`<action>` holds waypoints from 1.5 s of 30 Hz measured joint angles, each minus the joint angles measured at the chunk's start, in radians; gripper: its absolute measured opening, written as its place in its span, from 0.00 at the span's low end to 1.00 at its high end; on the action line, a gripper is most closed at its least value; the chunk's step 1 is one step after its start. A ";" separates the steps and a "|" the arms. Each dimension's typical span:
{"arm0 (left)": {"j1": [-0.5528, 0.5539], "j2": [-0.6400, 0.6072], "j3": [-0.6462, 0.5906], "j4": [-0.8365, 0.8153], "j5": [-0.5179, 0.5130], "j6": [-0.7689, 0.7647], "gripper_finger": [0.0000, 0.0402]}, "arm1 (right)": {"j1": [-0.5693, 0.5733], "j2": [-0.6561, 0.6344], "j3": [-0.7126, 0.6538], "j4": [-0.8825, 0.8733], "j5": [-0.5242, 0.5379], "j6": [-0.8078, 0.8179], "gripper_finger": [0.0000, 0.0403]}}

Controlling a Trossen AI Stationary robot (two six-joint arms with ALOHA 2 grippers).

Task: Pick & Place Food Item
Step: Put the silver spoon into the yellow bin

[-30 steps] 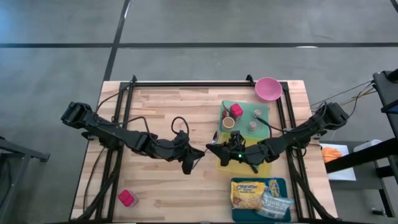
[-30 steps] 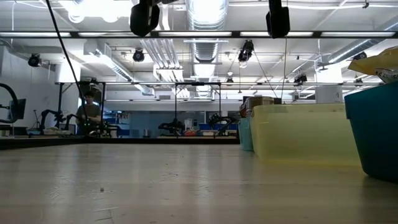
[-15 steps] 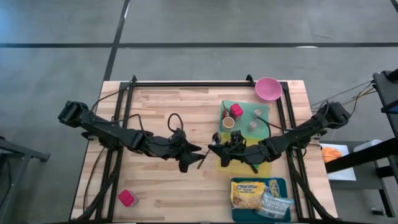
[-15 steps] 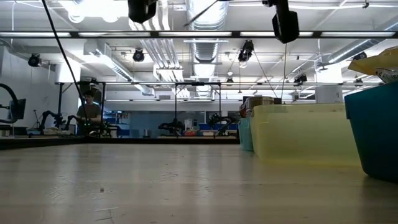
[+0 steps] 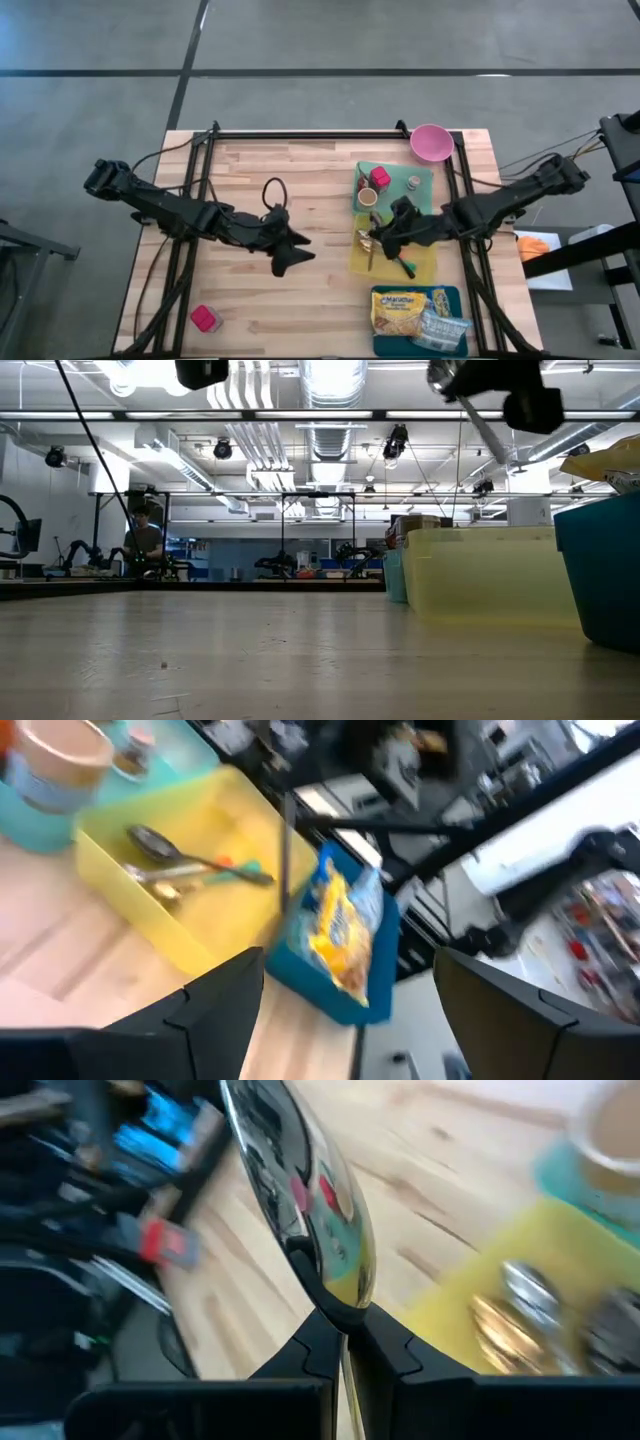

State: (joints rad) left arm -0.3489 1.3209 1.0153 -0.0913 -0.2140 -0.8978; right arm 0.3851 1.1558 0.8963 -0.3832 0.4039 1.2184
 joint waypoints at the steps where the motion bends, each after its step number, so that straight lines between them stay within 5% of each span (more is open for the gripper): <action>1: 0.000 -0.001 0.000 0.000 0.024 0.000 0.74 | -0.008 -0.016 0.000 -0.046 -0.024 0.011 0.02; 12: 0.002 -0.011 0.000 -0.026 0.183 -0.001 0.74 | -0.076 -0.032 0.000 -0.374 -0.294 0.022 0.03; 22: 0.011 -0.011 0.000 -0.044 0.186 0.000 0.74 | -0.138 0.114 0.000 -0.429 -0.350 -0.198 0.03; 45: 0.015 -0.011 0.000 -0.106 0.200 0.016 0.74 | -0.137 0.428 0.000 -0.339 -0.451 -0.265 0.03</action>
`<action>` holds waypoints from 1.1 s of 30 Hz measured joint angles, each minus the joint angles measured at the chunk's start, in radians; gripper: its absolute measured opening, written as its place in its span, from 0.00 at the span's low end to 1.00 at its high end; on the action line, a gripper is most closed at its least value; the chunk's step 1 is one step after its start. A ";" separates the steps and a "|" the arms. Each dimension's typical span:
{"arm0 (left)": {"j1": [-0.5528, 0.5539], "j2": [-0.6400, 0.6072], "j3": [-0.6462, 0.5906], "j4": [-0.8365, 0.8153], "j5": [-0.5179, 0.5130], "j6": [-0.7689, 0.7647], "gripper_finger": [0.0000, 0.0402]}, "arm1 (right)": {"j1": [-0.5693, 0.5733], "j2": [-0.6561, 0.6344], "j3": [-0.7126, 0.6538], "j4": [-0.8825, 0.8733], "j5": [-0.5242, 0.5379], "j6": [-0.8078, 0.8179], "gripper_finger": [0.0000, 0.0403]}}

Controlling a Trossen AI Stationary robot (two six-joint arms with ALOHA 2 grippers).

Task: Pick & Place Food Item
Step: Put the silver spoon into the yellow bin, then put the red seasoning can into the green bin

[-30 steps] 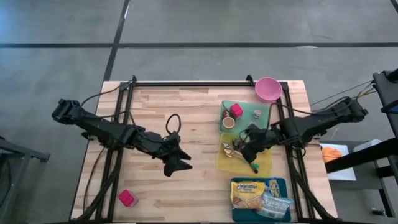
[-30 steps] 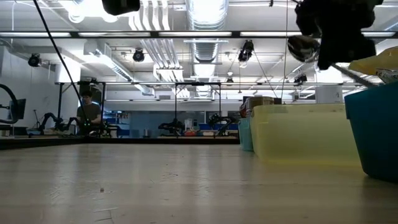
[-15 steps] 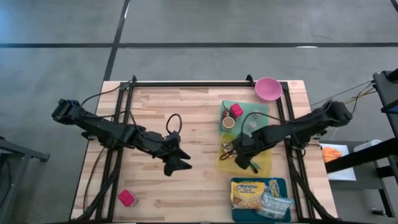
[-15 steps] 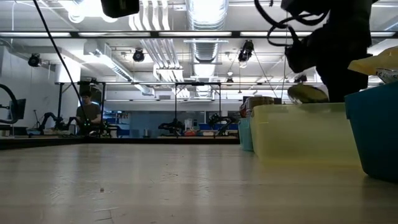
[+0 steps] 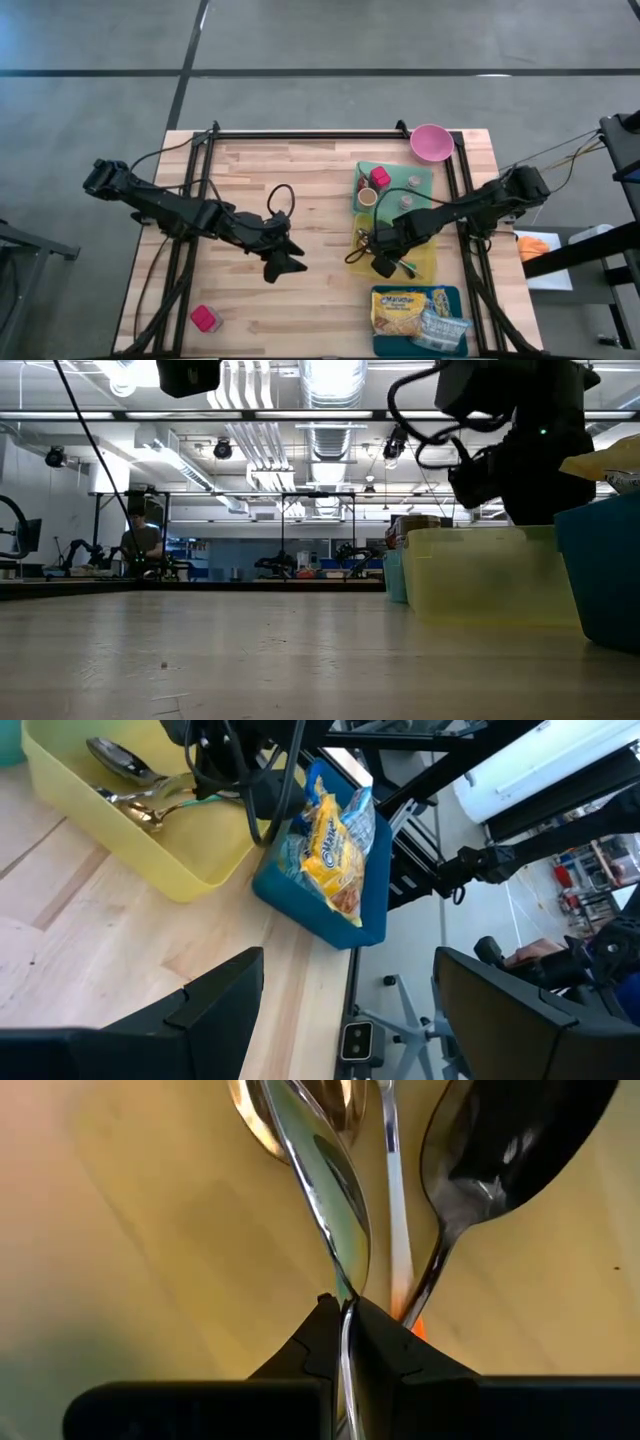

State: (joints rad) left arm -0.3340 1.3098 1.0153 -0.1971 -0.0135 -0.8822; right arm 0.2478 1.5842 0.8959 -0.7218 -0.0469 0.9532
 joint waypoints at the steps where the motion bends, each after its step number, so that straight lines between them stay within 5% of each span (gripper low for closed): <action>1: 0.000 0.000 0.000 -0.004 0.000 0.000 0.74 | 0.000 0.010 0.000 0.000 0.000 -0.001 0.03; 18: 0.001 0.000 0.000 -0.052 0.000 -0.005 0.74 | 0.001 0.064 0.000 0.004 0.008 -0.006 0.05; 33: 0.002 0.001 0.000 -0.099 0.047 -0.009 0.74 | 0.000 0.047 0.000 0.006 -0.004 0.078 0.61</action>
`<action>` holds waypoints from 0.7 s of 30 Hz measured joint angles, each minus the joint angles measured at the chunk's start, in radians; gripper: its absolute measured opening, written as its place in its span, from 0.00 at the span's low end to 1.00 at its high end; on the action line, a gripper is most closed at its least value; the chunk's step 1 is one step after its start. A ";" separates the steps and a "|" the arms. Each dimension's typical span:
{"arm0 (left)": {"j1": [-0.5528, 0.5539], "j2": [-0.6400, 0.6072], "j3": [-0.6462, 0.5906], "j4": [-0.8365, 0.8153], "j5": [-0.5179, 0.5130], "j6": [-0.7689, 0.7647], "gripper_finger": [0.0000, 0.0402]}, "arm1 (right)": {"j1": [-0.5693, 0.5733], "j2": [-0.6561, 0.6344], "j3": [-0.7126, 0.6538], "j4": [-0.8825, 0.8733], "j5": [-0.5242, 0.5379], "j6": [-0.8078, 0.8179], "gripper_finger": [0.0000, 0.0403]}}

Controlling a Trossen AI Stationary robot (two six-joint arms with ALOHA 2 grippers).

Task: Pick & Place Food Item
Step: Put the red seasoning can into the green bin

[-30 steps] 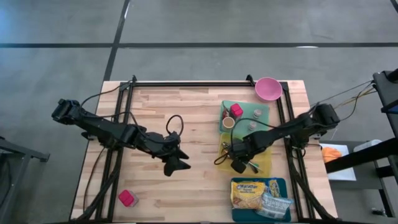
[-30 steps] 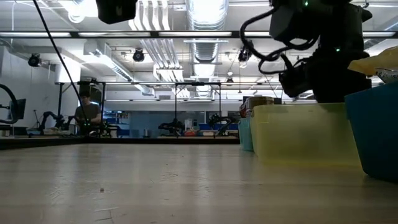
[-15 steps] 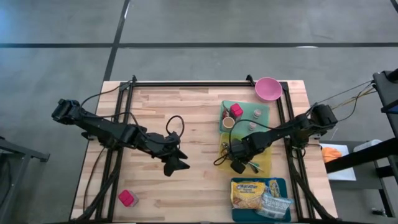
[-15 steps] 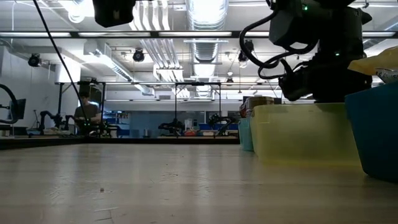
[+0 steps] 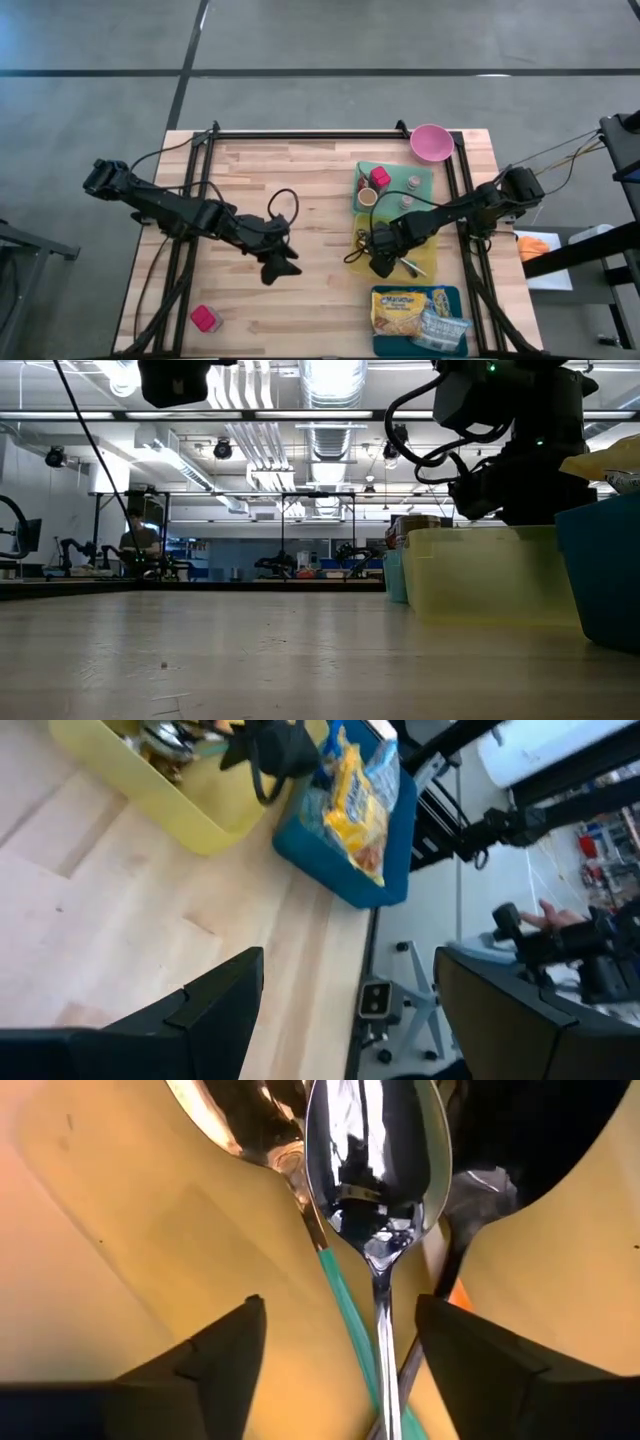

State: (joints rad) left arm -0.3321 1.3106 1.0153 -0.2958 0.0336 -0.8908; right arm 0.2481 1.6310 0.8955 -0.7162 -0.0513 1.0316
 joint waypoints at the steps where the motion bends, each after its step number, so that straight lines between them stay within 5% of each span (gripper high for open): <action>1: 0.000 0.000 0.000 0.000 0.013 0.000 0.74 | 0.000 -0.002 0.000 -0.001 -0.002 0.006 0.63; 8: -0.020 -0.007 0.000 -0.009 0.149 0.042 0.73 | 0.002 -0.062 0.000 -0.002 0.001 0.042 0.74; 21: -0.287 -0.053 0.002 -0.330 0.179 0.353 0.56 | 0.003 -0.214 0.000 0.002 0.095 0.078 0.75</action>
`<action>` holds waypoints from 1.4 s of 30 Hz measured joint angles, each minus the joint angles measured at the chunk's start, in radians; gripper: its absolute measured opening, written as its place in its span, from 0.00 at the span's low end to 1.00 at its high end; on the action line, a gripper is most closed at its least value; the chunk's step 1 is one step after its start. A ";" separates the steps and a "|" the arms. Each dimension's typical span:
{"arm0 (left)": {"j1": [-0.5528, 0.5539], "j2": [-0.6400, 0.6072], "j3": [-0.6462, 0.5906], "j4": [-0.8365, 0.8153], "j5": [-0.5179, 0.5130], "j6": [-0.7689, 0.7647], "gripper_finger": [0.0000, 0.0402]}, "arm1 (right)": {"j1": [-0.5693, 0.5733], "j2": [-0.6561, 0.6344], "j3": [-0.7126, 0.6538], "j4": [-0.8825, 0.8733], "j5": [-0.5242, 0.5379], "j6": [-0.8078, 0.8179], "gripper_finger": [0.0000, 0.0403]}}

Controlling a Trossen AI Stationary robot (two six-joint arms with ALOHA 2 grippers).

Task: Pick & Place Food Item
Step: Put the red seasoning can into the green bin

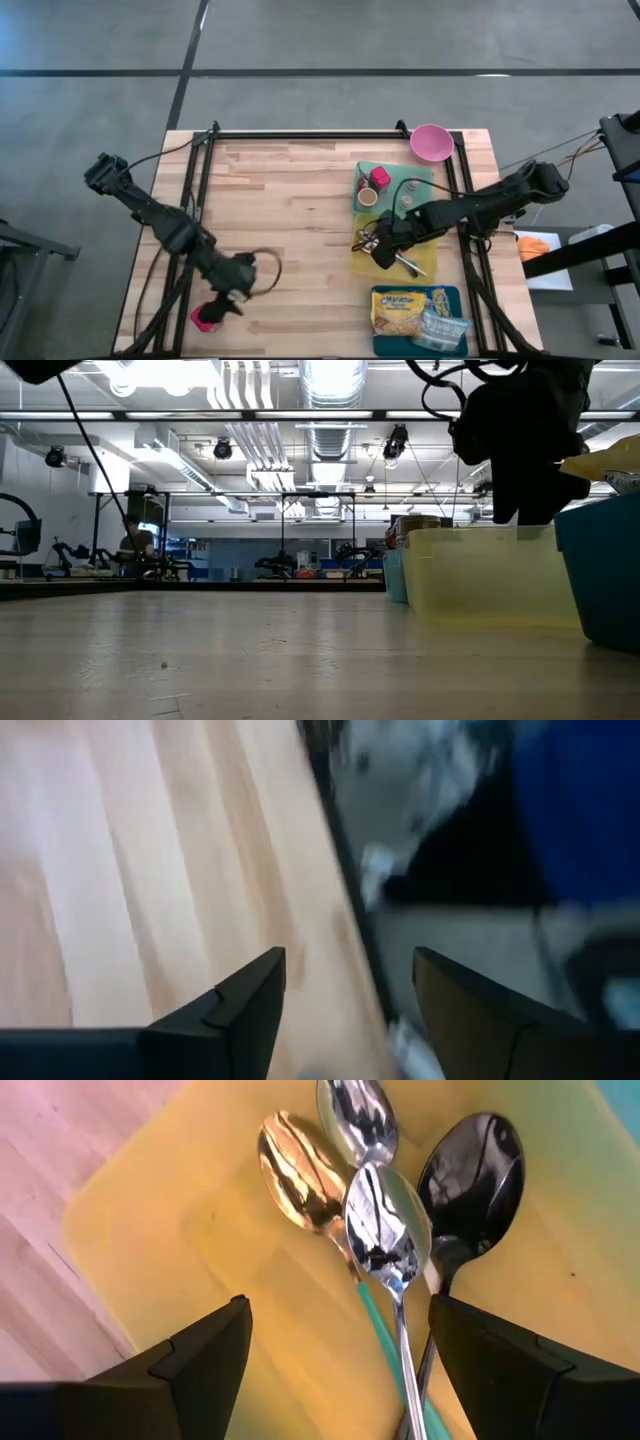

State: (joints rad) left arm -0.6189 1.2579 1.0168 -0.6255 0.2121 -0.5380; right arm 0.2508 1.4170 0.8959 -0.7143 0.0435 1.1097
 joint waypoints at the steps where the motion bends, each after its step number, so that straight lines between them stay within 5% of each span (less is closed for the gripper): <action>1: -0.025 0.000 0.000 -0.044 0.006 0.021 0.55 | 0.000 -0.006 0.000 0.000 0.008 0.003 0.75; 8: -0.194 0.001 -0.001 -0.279 0.008 0.203 0.54 | 0.000 -0.001 0.000 0.001 0.013 0.017 0.75; 24: -0.395 0.098 -0.030 -0.286 -0.028 0.281 0.54 | 0.007 0.005 0.000 0.055 0.012 0.083 0.75; 42: -0.409 0.147 -0.039 -0.236 -0.085 0.173 0.54 | 0.012 0.005 0.000 0.071 0.020 0.096 0.75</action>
State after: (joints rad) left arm -1.0279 1.4052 0.9779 -0.8613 0.1272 -0.3651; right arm 0.2626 1.4223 0.8955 -0.6437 0.0638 1.2054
